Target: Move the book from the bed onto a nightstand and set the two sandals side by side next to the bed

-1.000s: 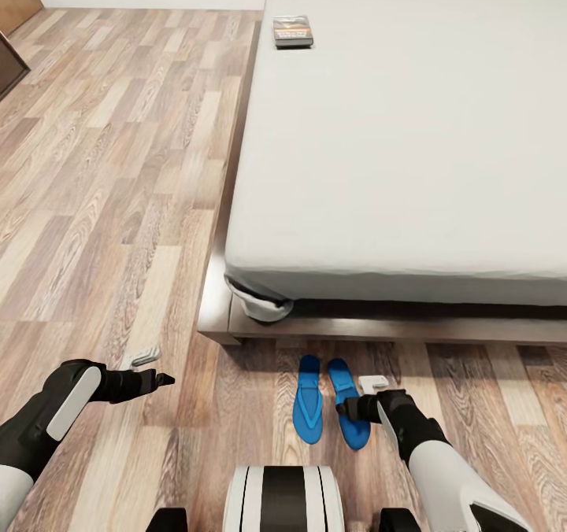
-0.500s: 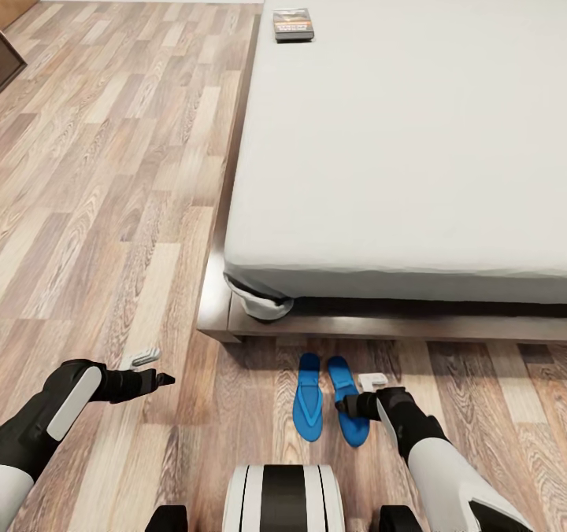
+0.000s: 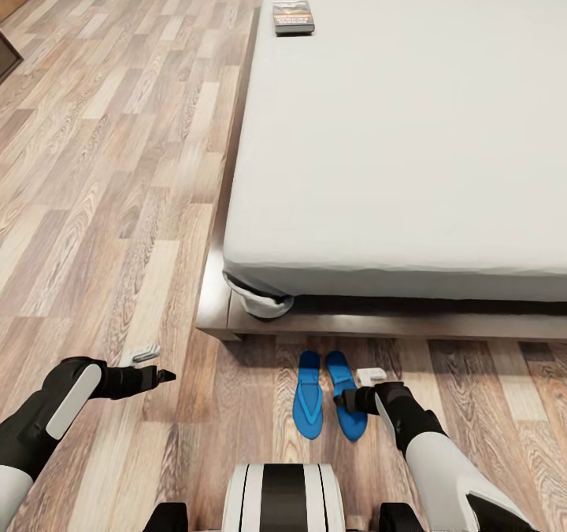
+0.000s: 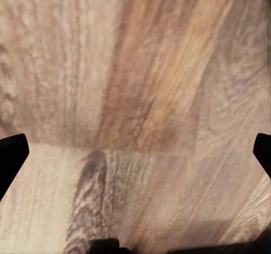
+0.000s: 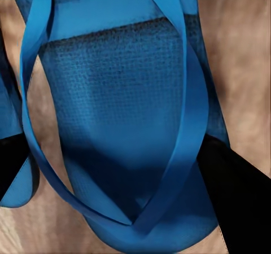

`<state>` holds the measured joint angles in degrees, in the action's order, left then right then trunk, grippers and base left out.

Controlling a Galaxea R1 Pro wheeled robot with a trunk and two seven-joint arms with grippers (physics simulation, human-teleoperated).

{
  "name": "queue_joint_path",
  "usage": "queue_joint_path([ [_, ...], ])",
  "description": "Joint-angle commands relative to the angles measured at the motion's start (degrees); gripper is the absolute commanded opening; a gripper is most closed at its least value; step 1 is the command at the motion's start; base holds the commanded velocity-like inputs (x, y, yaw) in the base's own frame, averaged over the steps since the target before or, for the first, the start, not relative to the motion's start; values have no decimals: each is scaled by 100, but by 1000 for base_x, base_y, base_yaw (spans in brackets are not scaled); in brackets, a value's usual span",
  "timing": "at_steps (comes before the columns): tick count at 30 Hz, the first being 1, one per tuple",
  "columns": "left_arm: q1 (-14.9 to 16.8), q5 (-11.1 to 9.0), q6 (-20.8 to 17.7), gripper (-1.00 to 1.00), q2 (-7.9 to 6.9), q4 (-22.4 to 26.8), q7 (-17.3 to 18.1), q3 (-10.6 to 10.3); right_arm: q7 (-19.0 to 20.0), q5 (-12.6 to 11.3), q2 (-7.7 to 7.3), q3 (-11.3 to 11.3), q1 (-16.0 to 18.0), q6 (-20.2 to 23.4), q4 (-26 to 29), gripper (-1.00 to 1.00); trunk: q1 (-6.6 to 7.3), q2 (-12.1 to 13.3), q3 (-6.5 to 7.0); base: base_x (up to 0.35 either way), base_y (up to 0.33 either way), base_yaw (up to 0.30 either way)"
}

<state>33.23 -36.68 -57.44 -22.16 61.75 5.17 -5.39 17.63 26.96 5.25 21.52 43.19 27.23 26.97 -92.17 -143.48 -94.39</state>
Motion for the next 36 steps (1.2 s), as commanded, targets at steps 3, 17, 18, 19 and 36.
queue_joint_path([
  [3, 2, 56, -12, 100, -6, 37, 54, -6, 48, 69, 21, 45, 83, 23, 5, -100, 1, -1, -3, 0, 0, 0],
  [17, 0, 56, -13, 100, -7, 154, 54, -10, 41, 73, 59, 41, 154, 20, -17, -100, -7, -5, -70, 0, 0, 0],
  [18, 0, 56, -13, 100, -7, 154, 54, -9, 42, 73, 63, 40, 154, 20, -18, -100, -7, -5, -70, 0, 0, 0],
  [19, 0, 56, -13, 100, -7, 157, 54, -8, 41, 73, 73, 39, 154, 20, -21, -100, -7, -5, -70, 0, 0, 0],
  [36, 0, 56, -13, 100, -7, 162, 54, -14, 48, 73, 99, 37, 155, 20, -25, 100, -7, -5, -70, 0, 0, 0],
])
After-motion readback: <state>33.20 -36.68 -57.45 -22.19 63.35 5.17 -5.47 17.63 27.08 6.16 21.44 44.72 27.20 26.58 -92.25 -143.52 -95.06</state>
